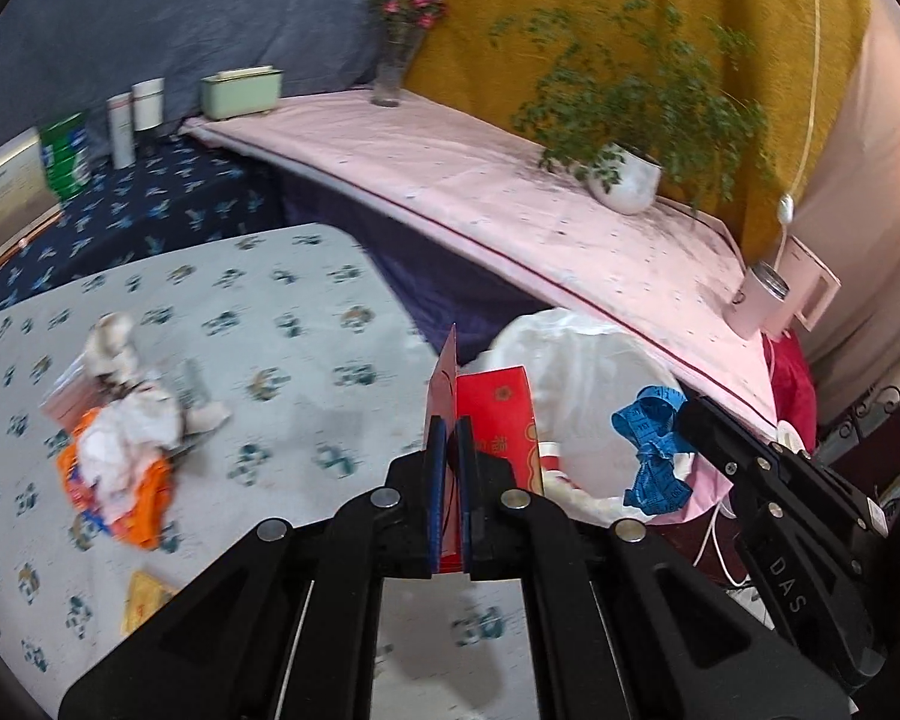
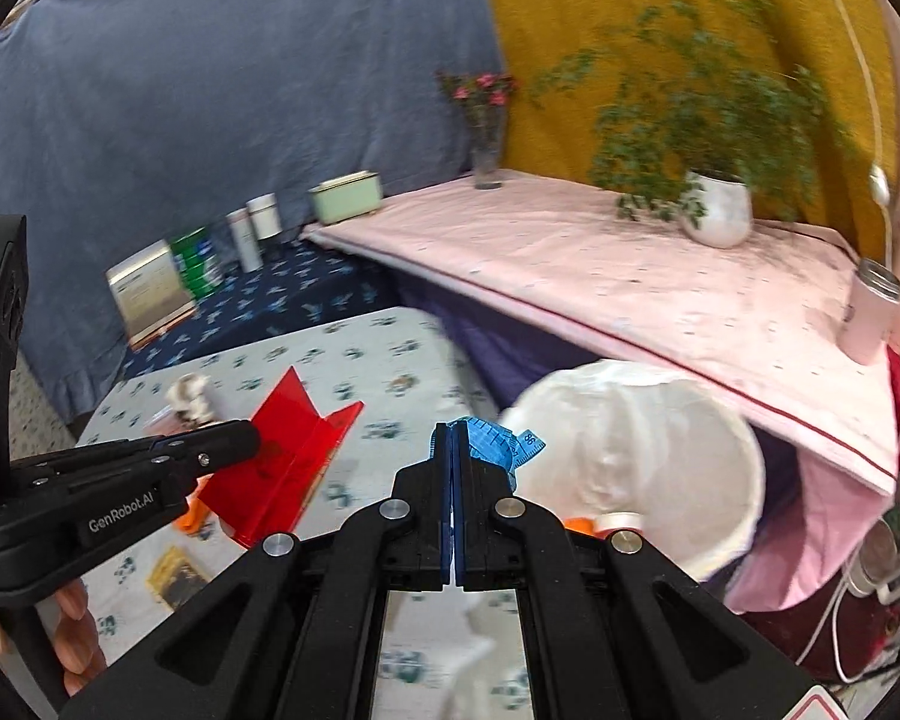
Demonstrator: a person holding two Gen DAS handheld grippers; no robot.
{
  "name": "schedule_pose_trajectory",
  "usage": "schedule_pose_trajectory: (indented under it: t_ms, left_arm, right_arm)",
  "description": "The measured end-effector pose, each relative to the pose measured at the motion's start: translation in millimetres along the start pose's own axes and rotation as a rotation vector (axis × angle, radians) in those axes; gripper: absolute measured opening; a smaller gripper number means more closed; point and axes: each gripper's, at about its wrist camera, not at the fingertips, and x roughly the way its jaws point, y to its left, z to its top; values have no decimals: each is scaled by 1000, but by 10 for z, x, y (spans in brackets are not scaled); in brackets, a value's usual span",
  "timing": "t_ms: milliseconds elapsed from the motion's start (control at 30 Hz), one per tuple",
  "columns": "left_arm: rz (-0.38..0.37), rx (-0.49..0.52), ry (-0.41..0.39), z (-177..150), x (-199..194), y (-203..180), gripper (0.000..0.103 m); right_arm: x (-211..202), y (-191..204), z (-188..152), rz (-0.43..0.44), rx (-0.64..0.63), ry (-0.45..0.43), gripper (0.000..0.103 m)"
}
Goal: Collect trash
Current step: 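Carry the red packet and blue plastic toward the white bin, then open the left tool over the bin while the right tool releases the blue plastic inside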
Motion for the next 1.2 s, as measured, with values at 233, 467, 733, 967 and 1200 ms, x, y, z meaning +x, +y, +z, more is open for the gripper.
schedule_pose_trajectory:
  t_ms: [233,467,733,967,1200]
  left_arm:
    - [-73,61,29,94,377,-534,3]
    - [-118,98,73,147,761,-866,3]
    - [-114,121,99,164,1055,-1028,4]
    - [-76,104,85,191,1147,-1033,28]
    - [-47,93,68,191,1132,-958,31]
  right_arm:
    - [22,-535,-36,-75,62,2,1]
    - [116,-909,-127,-102,121,15,1]
    - [246,-1127,-153,-111,152,24,1]
    - [366,-1197,-98,-108,149,30,1]
    - [482,-1162,-15,-107,132,29,1]
